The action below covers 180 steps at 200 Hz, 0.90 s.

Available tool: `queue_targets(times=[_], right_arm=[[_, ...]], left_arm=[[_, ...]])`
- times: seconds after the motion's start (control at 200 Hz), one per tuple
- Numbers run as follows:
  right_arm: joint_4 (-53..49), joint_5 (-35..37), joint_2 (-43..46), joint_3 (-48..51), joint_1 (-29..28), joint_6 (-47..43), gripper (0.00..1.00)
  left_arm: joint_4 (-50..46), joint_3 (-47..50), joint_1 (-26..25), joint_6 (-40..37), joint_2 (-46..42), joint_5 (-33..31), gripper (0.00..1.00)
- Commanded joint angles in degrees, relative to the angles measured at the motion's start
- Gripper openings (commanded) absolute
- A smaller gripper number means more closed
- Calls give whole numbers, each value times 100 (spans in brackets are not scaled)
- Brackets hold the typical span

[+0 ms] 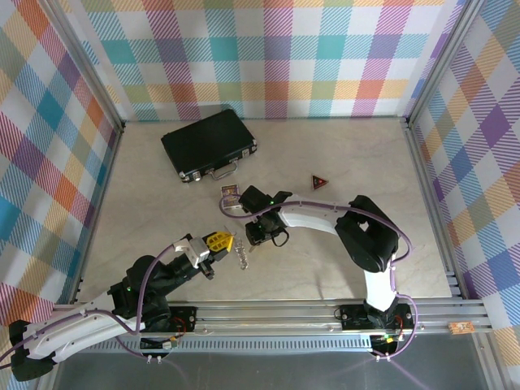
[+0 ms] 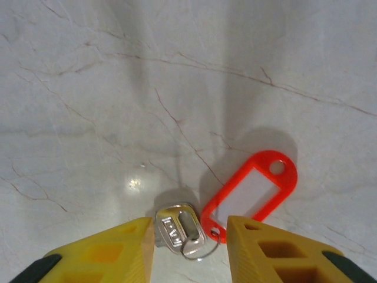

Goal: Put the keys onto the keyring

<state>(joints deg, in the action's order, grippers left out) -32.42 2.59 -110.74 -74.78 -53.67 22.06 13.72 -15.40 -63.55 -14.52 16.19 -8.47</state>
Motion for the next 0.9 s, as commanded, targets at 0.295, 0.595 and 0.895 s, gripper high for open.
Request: queue_targets(times=[0.295,0.595,0.895], right_arm=[[-324,464,-176,-157,-135,26,33],[-409,645,-25,-60,-175,-49,24],[-739,602,356,111,-165,-237,17]], left_arm=[[417,132,-26,89,-121,32,0],[544,164,-26,99,-31,22,0],[600,-89,-27,91,330,243,0]])
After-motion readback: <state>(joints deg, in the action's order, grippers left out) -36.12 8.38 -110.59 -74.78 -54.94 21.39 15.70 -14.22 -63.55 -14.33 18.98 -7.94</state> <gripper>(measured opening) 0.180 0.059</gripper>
